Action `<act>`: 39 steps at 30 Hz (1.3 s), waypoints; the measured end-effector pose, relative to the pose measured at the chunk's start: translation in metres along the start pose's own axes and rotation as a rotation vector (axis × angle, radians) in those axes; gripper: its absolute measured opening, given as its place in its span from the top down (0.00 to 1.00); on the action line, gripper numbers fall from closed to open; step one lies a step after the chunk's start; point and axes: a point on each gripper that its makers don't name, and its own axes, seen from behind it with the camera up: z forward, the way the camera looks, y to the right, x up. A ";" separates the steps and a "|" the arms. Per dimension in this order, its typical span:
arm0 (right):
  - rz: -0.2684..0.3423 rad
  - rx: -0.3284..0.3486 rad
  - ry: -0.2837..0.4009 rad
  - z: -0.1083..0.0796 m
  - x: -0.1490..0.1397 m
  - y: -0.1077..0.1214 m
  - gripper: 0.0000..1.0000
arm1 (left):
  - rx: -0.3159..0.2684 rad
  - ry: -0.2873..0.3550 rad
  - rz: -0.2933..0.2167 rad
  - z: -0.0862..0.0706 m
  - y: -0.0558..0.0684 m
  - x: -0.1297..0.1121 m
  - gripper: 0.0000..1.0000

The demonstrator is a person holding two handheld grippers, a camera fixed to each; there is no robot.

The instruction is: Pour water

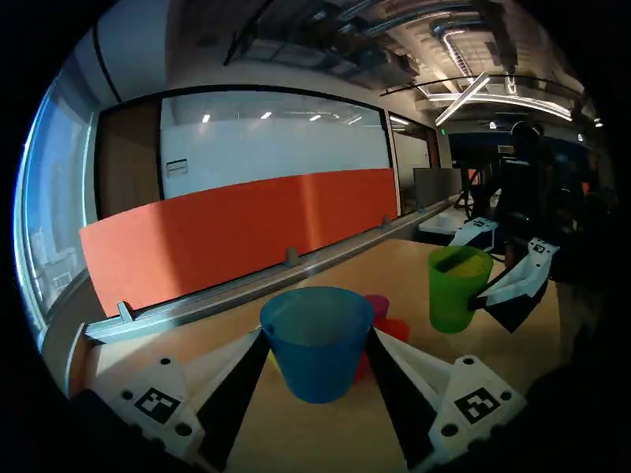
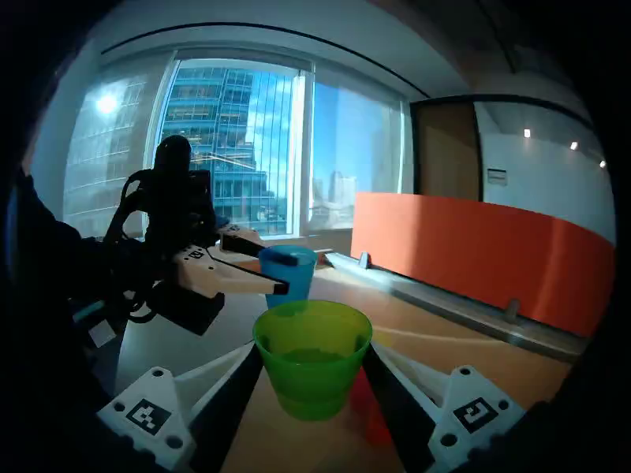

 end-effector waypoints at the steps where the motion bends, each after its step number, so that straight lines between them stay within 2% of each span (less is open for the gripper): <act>1: 0.000 0.000 -0.003 0.000 -0.002 0.000 0.12 | -0.001 -0.007 0.002 0.001 0.001 -0.003 0.16; 21: 0.022 -0.007 -0.055 0.001 -0.027 0.012 0.12 | -0.037 -0.132 0.047 0.017 0.011 -0.043 0.16; 39: 0.026 0.002 -0.132 0.003 -0.056 0.016 0.11 | -0.074 -0.257 0.083 0.021 0.017 -0.084 0.15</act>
